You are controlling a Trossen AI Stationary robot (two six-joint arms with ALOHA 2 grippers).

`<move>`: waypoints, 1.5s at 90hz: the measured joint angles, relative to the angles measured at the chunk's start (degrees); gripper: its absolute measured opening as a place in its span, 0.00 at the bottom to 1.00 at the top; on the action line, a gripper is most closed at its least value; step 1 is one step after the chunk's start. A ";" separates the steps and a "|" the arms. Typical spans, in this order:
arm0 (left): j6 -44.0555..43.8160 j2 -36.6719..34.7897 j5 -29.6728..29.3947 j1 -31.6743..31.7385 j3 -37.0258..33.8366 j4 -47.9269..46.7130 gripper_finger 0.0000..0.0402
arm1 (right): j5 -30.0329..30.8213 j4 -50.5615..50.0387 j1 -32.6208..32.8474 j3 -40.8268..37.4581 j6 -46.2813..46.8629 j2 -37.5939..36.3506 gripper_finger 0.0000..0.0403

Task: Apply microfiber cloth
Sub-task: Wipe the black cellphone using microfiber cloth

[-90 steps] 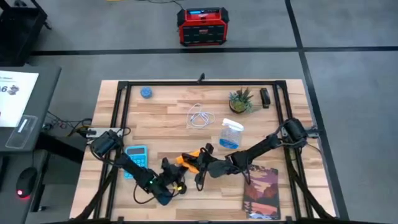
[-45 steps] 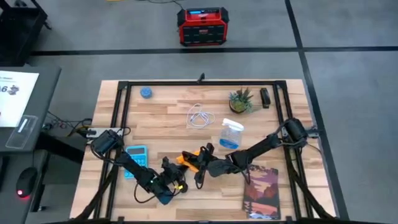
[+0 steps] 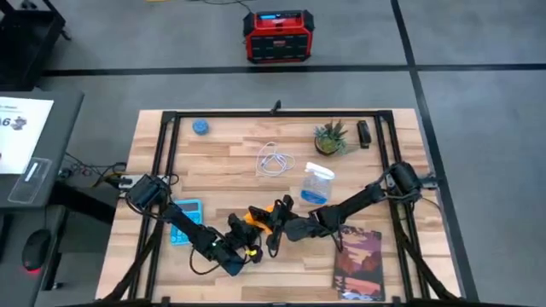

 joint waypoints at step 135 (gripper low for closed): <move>5.78 -6.76 1.64 -6.49 5.66 -7.72 0.00 | 0.12 -0.37 2.10 0.28 -1.43 -0.83 0.03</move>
